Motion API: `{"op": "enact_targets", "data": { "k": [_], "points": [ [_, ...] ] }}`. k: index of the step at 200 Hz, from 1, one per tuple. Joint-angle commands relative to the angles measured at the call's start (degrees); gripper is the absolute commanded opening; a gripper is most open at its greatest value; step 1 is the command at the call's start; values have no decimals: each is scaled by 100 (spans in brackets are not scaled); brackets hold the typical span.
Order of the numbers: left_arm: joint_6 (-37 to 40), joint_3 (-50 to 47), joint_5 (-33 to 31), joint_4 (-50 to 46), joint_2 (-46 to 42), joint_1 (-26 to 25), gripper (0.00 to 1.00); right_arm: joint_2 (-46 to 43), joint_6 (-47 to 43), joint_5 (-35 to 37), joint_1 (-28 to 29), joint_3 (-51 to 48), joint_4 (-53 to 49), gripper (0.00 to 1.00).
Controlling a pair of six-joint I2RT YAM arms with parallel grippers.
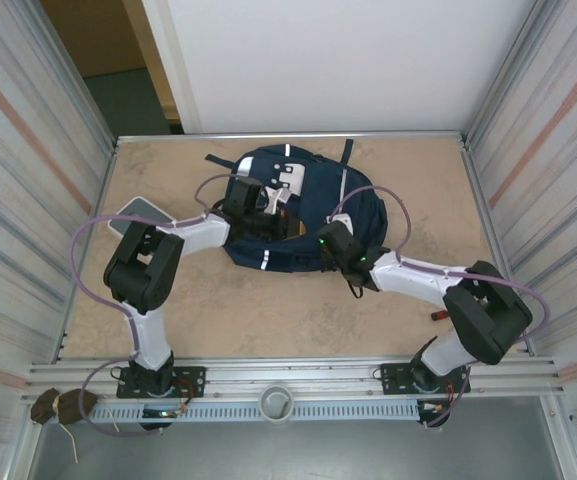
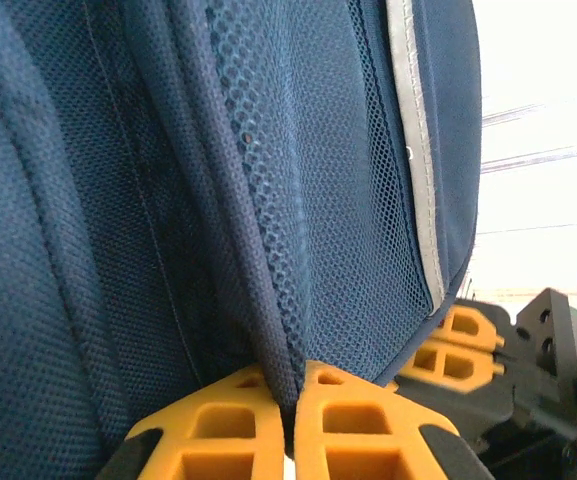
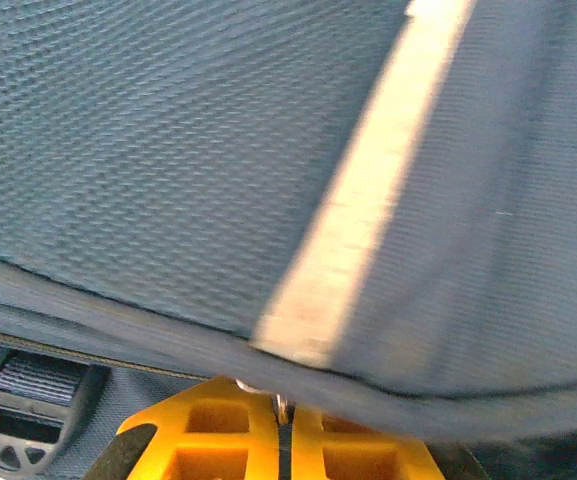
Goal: Pack the student bag
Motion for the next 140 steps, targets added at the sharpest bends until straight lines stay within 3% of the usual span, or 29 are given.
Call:
{"op": "enact_targets", "data": {
  "k": [1,39,66,119,140],
  "points": [
    [380,106,242,-456,-348,171,0,-473,-263,99,-305,-315,20,0],
    [612,174,281,-696,-342,334,0,-955,-527,-343,-832,-665,40,0],
    [806,290,251,-929,-280,422,0,-1247,-791,-1062,-1181,-764,90,0],
    [1082,503,129,-1288,-292,519,0,-1571,-1063,-2180,-1286,-750,90,0],
    [1234,542,146,-1324,-477,524,14,-1598,-1079,-2467,-1283,-675,69,0]
  ]
}}
